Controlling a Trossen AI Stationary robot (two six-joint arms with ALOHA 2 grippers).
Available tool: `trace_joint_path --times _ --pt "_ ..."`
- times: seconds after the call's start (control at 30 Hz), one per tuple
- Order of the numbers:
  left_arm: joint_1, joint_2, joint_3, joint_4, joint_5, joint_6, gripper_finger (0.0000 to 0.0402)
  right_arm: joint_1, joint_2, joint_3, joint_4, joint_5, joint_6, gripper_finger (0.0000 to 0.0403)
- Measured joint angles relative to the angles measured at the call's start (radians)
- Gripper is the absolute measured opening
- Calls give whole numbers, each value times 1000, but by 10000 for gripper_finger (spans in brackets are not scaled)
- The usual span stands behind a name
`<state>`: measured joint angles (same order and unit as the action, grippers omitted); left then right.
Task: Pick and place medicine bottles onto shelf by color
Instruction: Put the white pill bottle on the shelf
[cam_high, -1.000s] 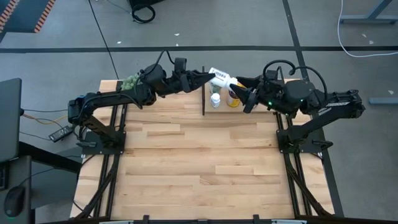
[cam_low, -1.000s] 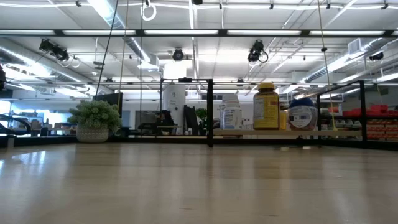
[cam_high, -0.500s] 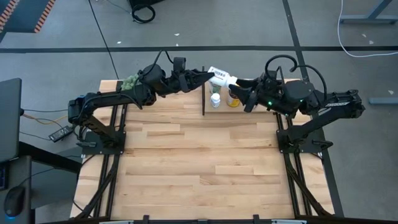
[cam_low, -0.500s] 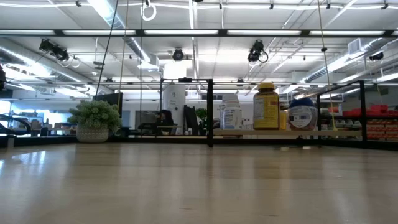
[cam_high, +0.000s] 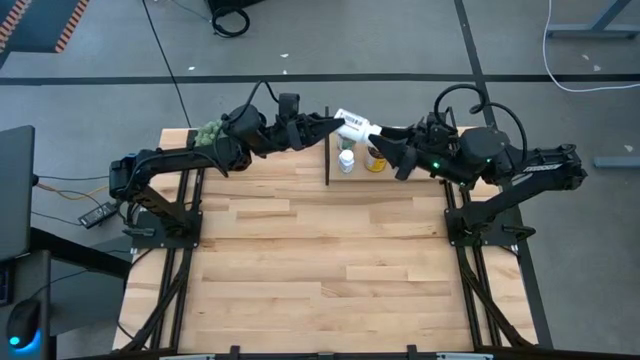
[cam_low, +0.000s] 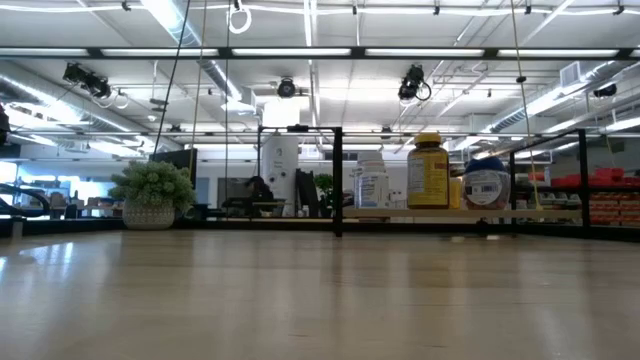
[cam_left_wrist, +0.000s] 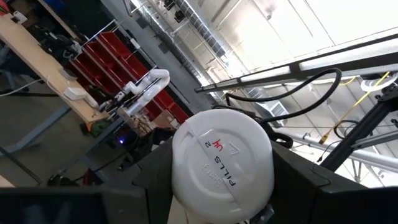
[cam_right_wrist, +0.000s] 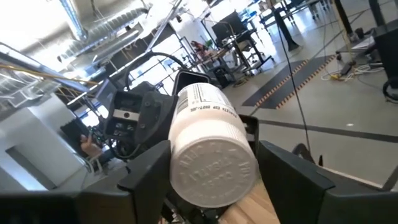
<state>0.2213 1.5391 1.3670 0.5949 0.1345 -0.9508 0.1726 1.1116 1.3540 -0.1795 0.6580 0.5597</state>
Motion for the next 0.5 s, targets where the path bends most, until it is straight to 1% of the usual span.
trace_joint_path --times 0.2,0.37,0.5 --pt "-1 0 0 2 4 0 207 0 6 0 15 -25 10 208" --pt "-1 -1 0 2 4 0 207 0 7 0 19 -30 10 208" --pt "0 -1 0 1 4 -4 224 0 7 0 19 -33 9 208"
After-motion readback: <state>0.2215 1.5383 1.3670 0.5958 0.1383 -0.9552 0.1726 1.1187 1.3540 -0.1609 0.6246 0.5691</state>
